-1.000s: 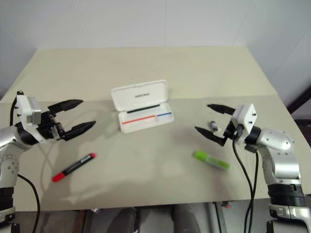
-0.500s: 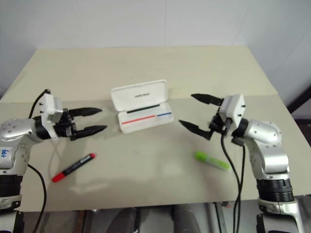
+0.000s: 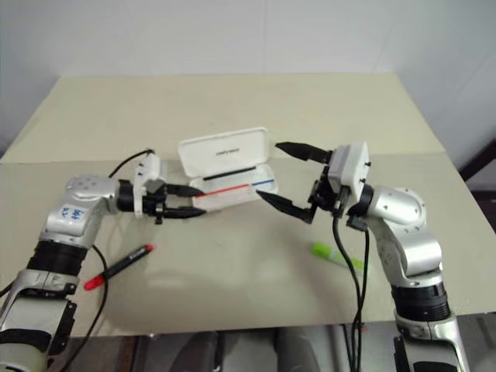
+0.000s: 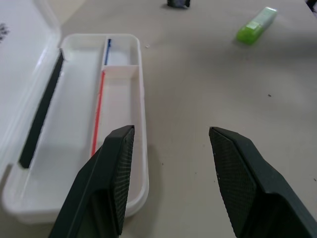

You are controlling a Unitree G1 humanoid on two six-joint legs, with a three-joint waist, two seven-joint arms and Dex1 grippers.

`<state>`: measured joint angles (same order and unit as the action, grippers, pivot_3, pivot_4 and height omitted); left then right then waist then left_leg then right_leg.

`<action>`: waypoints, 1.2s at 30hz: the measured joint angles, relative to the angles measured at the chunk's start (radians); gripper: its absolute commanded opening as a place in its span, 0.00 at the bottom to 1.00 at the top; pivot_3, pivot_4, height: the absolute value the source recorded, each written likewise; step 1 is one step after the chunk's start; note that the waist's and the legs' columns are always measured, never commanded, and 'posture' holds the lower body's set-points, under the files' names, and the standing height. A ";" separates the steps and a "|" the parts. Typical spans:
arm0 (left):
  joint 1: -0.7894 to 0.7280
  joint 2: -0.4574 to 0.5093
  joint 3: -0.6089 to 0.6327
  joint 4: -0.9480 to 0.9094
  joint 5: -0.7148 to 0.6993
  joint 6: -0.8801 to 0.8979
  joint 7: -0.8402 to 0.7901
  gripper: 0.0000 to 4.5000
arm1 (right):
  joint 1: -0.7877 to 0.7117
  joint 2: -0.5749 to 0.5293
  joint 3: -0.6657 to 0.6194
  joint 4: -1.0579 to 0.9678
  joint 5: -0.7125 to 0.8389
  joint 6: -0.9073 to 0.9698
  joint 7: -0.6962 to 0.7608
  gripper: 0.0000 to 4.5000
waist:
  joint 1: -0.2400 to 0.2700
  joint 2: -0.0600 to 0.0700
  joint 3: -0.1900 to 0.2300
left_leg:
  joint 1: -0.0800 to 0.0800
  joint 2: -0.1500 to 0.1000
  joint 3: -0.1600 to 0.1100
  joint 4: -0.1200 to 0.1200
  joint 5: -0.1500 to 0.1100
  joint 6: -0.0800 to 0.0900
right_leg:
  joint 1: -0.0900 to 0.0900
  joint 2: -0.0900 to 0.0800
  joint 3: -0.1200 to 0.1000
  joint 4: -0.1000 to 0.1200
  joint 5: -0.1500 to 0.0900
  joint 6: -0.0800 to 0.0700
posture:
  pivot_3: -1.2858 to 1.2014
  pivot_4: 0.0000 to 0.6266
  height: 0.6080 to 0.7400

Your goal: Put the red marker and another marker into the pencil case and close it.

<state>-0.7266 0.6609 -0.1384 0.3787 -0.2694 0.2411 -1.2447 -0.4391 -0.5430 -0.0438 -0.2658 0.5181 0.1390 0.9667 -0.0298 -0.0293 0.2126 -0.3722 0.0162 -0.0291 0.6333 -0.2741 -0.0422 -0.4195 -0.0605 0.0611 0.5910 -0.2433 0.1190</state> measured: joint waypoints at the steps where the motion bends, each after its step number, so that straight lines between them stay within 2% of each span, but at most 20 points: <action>1: -0.012 -0.010 -0.006 0.016 0.010 -0.004 -0.002 0.56 | 0.009 0.000 0.000 -0.004 0.000 0.000 -0.001 1.00 | 0.000 0.000 0.000 | 0.000 0.000 0.000 0.000 0.000 0.000 | 0.000 0.000 0.000 0.000 0.000 0.000 | 0.52 0.24 1.00; 5: -0.049 -0.033 -0.044 0.074 0.077 -0.022 0.013 0.56 | 0.045 -0.005 0.000 -0.032 0.001 0.016 -0.004 1.00 | 0.001 0.000 0.000 | 0.000 0.000 0.000 0.002 0.000 0.000 | 0.000 0.000 0.000 0.000 0.000 0.000 | 0.52 0.24 1.00; 13: -0.084 -0.068 -0.068 0.172 0.174 -0.083 0.065 0.56 | 0.099 -0.083 -0.005 -0.093 0.022 0.046 0.034 1.00 | 0.003 0.000 0.000 | 0.000 0.000 0.000 0.003 0.000 0.000 | 0.000 0.000 0.000 0.001 0.000 0.001 | 0.52 0.24 1.00; 21: -0.100 -0.092 -0.093 0.191 0.235 -0.097 0.074 0.56 | 0.106 -0.091 -0.005 -0.111 0.032 0.060 0.045 1.00 | 0.001 0.000 0.000 | 0.001 0.000 0.000 0.003 0.000 0.000 | 0.000 0.000 0.001 0.002 0.000 0.001 | 0.52 0.24 1.00; 24: -0.127 -0.092 -0.110 0.214 0.259 -0.098 0.073 0.42 | 0.103 -0.102 -0.005 -0.121 0.042 0.068 0.051 1.00 | 0.000 0.000 0.000 | 0.001 0.000 0.000 0.004 0.000 0.000 | 0.000 0.000 0.001 0.002 0.000 0.001 | 0.52 0.24 1.00; 30: -0.148 -0.100 -0.115 0.252 0.274 -0.127 0.065 0.00 | 0.072 -0.114 -0.006 -0.120 0.046 0.082 0.059 1.00 | 0.002 0.000 0.000 | 0.002 0.000 0.000 0.004 0.000 0.001 | 0.001 0.000 0.001 0.003 0.000 0.001 | 0.52 0.24 1.00; 36: -0.151 -0.099 -0.116 0.251 0.293 -0.140 0.067 0.00 | 0.066 -0.115 -0.006 -0.117 0.052 0.082 0.064 1.00 | -0.001 0.000 0.000 | 0.002 0.000 0.000 0.012 0.001 0.002 | 0.005 0.000 0.001 0.001 -0.001 -0.001 | 0.52 0.24 1.00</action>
<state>-0.8778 0.5619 -0.2547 0.6294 0.0240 0.1015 -1.1782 -0.3731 -0.6581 -0.0494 -0.3826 0.5698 0.2213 1.0308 -0.0308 -0.0296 0.2125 -0.3703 0.0161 -0.0296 0.6454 -0.2732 -0.0406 -0.4142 -0.0601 0.0620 0.5924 -0.2440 0.1180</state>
